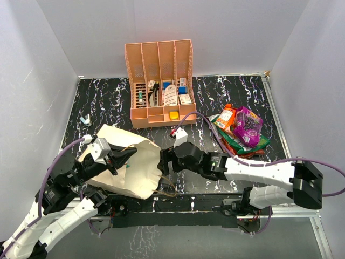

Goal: Take the snacks out of the paper bag
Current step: Adjust the paper bag at the center of the board.

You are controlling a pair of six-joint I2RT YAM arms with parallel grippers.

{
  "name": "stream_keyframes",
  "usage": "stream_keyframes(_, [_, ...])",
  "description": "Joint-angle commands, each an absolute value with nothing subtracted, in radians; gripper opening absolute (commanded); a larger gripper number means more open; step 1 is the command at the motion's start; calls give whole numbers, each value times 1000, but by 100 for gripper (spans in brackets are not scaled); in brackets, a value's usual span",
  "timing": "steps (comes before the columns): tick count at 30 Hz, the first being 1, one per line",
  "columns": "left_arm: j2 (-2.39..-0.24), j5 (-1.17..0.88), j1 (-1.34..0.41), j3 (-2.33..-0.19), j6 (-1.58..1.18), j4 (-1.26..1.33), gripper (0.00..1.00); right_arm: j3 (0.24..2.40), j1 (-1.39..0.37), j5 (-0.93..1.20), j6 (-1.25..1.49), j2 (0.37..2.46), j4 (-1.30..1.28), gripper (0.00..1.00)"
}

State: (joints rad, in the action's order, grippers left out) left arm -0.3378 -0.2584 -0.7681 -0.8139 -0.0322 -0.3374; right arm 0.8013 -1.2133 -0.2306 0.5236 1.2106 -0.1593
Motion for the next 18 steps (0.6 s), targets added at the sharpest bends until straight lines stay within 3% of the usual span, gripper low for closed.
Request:
stream_keyframes(1, [-292, -283, -773, -830, -149, -422, 0, 744, -1328, -226, 258, 1198, 110, 83])
stream_keyframes(11, [-162, -242, -773, -803, -285, -480, 0, 695, -1466, -299, -2, 1484, 683, 72])
stream_keyframes(15, [-170, -269, -773, -764, -340, -457, 0, 763, -1467, -348, -1, 1657, 802, 56])
stream_keyframes(18, [-185, -275, -773, -751, -382, -462, 0, 794, -1490, -251, 1, 1755, 913, 53])
